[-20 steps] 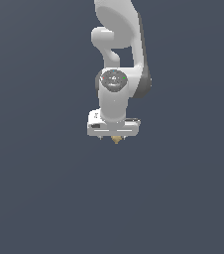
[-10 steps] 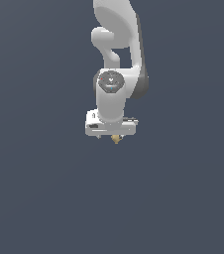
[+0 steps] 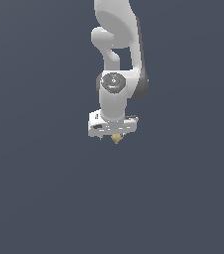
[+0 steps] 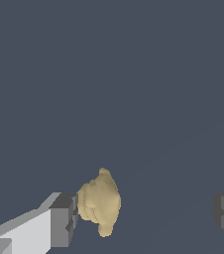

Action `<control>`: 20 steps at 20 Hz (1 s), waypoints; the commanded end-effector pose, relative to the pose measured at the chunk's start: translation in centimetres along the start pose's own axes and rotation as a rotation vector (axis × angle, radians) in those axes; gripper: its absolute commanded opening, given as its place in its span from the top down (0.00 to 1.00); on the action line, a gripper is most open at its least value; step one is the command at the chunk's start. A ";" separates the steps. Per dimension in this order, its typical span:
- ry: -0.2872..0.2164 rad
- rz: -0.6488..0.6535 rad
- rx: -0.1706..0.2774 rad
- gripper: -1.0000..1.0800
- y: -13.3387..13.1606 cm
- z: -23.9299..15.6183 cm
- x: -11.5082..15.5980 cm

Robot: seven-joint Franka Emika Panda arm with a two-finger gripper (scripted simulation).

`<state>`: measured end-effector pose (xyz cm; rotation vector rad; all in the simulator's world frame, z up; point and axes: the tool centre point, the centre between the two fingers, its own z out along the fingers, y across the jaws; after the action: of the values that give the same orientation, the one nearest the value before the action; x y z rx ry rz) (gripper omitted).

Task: Pick up the object and move it to a goal position.

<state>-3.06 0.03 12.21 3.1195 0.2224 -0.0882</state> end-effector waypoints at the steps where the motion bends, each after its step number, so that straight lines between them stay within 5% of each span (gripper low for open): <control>1: 0.007 -0.053 0.000 0.04 -0.5 0.7 -0.6; 11: 0.043 -0.303 -0.002 0.04 -2.7 3.5 -3.6; 20: 0.058 -0.401 -0.003 0.04 -3.7 4.5 -5.0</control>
<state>-8.60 2.81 8.05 3.0303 0.8278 -0.0040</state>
